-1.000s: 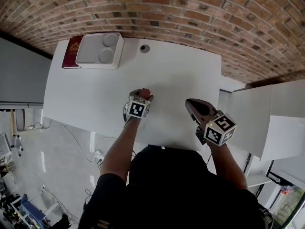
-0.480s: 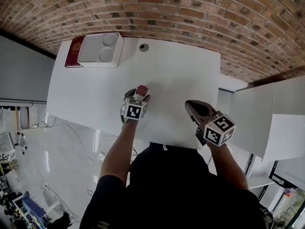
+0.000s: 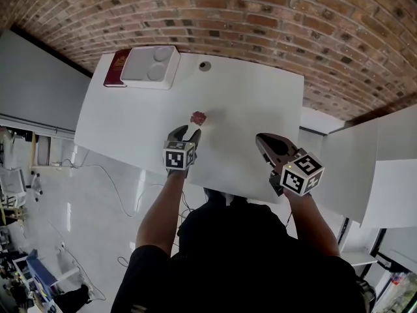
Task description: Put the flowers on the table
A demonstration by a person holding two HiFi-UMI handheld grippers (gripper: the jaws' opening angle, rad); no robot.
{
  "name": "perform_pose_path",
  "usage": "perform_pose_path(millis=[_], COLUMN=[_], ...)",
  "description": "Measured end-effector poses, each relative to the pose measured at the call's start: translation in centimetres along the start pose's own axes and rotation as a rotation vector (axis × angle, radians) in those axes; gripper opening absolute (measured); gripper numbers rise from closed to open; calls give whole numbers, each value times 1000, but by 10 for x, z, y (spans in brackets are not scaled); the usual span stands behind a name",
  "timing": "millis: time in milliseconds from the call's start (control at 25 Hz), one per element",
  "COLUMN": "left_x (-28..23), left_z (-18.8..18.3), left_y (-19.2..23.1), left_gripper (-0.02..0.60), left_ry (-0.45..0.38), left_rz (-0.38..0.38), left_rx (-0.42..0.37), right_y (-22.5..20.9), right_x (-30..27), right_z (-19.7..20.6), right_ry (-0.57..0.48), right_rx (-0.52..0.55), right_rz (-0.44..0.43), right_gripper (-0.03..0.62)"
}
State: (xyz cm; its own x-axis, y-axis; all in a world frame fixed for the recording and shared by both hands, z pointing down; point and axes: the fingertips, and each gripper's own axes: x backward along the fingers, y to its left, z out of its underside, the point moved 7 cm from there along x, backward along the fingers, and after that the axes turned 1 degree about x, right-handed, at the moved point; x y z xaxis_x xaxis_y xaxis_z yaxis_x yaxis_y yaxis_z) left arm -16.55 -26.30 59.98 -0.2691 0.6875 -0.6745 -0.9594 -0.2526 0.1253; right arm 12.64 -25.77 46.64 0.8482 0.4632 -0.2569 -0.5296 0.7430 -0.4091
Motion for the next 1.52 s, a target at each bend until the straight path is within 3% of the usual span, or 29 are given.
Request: perform_pose_path(millis=[200,400,560,680,840,1000,1120,1280,1520], left_x=[39,79,112,130,151,179,201,220,240], left_z=[-9,-21,-21,-25,-31,-43,-51,-56,-63], left_y=[-15,-38,-38,-37,-29,-14,1,25,48], left_gripper=[130,53,19,12,11,11,11,9,9], left_ry=[-64,-114,-213,-279,-309,-405,-455,-474,-500], left_rz=[-1,51,74,96,60,52,71,71,48], left_rx=[19,-6,35,29,-11,11,10,37,-6], right_y=[-2,-8,7,22,36,49,74,108,140], right_x=[20,21,5,-7,-16,-25,-40,-64,-74], right_z=[-6,-1,4,1,-7,-16,-21,-32,-56], right_ry=[-30,-25,-9,-7,-15,-38,-48,-61,-133], right_rx=[22,8,19,42,72,106,141,188,217], right_rz=[-16,-31,-86,-119,-119,-94,-125,-158,-170], right_gripper=[6,6,6,6,6,6,6,6,6])
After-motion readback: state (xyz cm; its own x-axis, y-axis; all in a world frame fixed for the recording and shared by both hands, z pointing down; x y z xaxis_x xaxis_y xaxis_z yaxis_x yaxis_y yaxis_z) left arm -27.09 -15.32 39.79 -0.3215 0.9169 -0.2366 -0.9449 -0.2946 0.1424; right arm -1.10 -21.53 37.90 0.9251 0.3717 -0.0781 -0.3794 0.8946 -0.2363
